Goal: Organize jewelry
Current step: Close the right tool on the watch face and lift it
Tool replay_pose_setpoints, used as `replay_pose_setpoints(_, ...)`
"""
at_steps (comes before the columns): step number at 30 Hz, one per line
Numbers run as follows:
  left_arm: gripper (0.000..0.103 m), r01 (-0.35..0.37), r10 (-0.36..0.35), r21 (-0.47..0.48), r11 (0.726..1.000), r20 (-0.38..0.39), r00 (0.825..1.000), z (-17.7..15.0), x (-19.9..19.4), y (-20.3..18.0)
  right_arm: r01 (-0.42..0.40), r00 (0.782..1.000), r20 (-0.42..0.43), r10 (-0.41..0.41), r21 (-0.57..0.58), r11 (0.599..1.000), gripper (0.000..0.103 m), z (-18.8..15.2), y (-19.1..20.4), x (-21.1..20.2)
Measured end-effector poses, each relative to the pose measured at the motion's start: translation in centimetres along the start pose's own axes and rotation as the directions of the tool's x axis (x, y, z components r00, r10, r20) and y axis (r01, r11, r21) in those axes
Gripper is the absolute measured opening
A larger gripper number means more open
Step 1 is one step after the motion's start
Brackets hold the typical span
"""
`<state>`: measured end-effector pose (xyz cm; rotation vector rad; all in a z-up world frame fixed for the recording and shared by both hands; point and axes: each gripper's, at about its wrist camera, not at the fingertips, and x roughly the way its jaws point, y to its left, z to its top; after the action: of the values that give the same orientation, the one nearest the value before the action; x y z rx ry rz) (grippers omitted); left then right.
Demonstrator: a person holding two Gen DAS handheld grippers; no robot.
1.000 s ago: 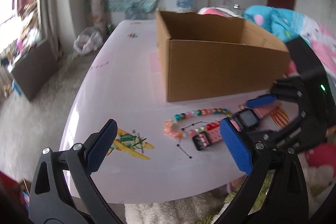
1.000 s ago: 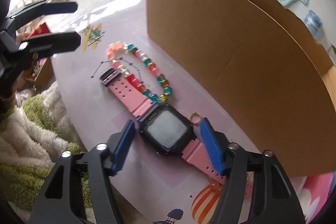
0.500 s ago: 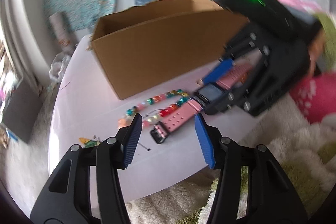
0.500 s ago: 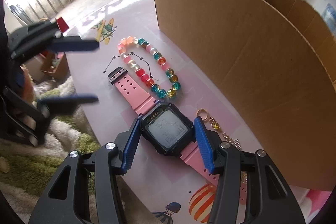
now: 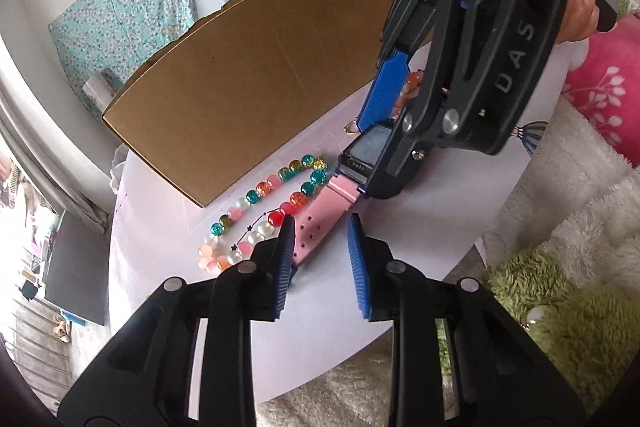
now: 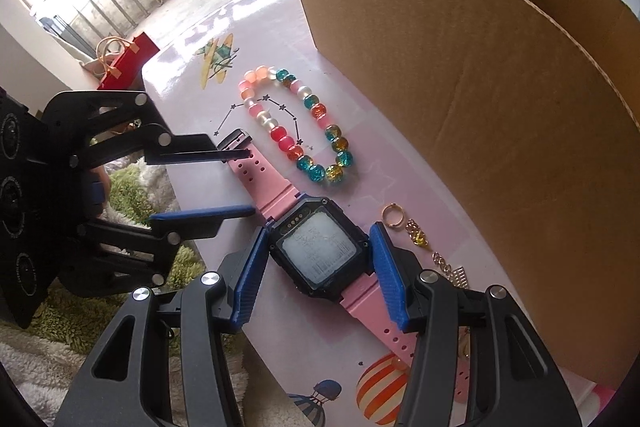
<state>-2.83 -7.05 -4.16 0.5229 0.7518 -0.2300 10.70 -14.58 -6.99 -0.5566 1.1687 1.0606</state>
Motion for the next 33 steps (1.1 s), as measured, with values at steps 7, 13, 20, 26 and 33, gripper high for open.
replay_pose_setpoints(7, 0.026, -0.029, 0.029, 0.021, 0.999, -0.004, 1.000, 0.9, 0.6, -0.4, -0.022, 0.999, 0.024, 0.021, 0.010, 1.000, 0.051, -1.1, 0.7, -0.2)
replay_pose_setpoints(13, 0.026, -0.078, 0.078, 0.087, 0.993, 0.006, 0.997, 0.7, 0.3, -2.1, -0.050, 0.998, 0.042, 0.049, 0.016, 0.999, 0.050, -1.5, -0.2, -0.6)
replay_pose_setpoints(20, 0.026, -0.087, 0.087, 0.085, 0.993, -0.002, 0.996, 1.0, 0.3, -2.5, -0.057, 0.997, 0.060, 0.057, -0.002, 0.998, 0.050, -2.1, -0.3, -0.9)
replay_pose_setpoints(26, 0.026, -0.079, 0.082, 0.108, 0.991, -0.017, 0.996, 1.0, 0.1, -2.4, -0.037, 0.996, 0.076, 0.040, -0.030, 0.999, 0.050, -2.5, 0.1, -1.1)
replay_pose_setpoints(33, 0.026, 0.036, -0.041, -0.094, 0.995, -0.049, 0.998, 1.3, 0.4, 0.4, 0.131, 0.990, 0.078, -0.119, -0.178, 0.975, 0.050, -2.8, 2.6, -0.7)
